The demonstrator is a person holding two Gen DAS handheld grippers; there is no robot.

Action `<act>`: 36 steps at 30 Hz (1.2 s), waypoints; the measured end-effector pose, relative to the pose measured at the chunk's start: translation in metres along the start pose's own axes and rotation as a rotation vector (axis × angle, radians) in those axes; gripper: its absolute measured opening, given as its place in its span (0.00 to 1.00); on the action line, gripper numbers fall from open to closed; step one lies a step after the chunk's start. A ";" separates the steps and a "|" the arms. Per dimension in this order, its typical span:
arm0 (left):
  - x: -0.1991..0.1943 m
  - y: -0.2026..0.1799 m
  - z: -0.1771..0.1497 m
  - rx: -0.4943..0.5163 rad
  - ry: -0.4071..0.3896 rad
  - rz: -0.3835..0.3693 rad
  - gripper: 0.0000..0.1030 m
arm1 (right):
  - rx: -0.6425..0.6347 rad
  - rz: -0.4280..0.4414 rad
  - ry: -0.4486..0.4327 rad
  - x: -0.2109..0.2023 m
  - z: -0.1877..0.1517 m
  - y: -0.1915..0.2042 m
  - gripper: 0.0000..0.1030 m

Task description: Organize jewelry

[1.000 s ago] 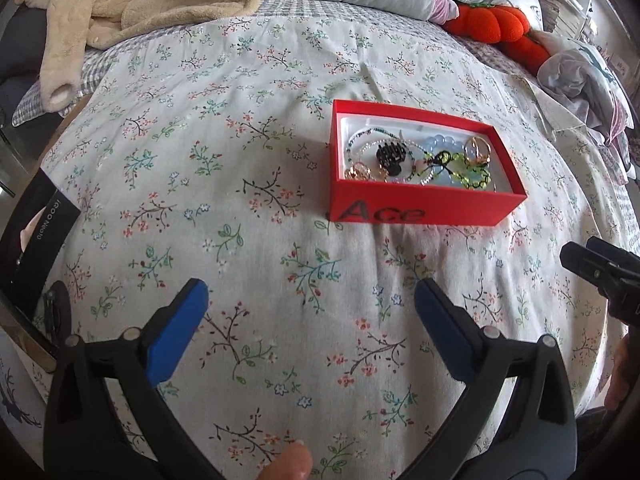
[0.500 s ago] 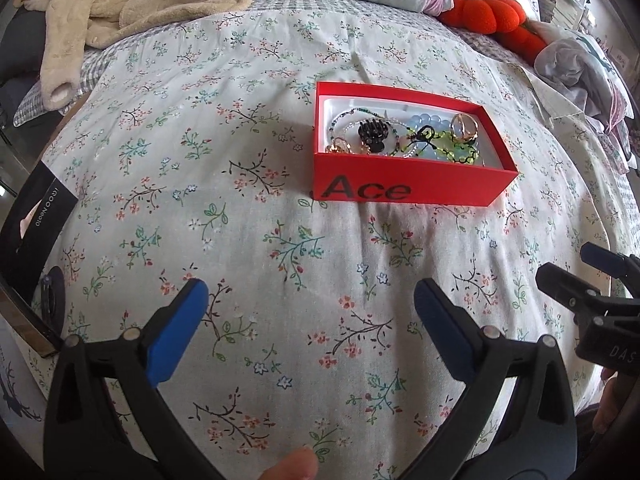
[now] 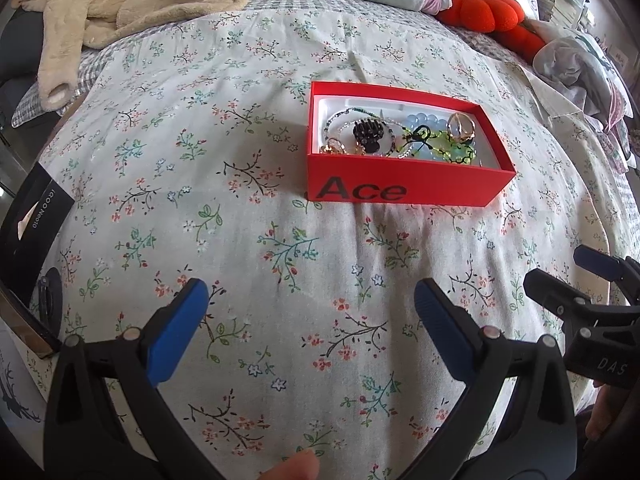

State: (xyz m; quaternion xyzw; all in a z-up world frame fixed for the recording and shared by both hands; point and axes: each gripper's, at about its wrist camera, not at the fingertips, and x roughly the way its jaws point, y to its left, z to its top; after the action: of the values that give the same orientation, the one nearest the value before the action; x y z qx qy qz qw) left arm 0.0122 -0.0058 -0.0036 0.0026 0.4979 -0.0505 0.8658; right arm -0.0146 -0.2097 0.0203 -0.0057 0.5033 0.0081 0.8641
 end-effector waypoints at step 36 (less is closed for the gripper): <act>-0.002 0.000 0.000 0.007 -0.006 0.009 0.99 | -0.004 -0.004 0.011 0.003 -0.003 0.000 0.92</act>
State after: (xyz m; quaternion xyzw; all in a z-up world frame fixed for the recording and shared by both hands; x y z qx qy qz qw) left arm 0.0116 -0.0059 -0.0017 0.0078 0.4952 -0.0481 0.8674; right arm -0.0153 -0.2100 0.0165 -0.0086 0.5079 0.0073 0.8614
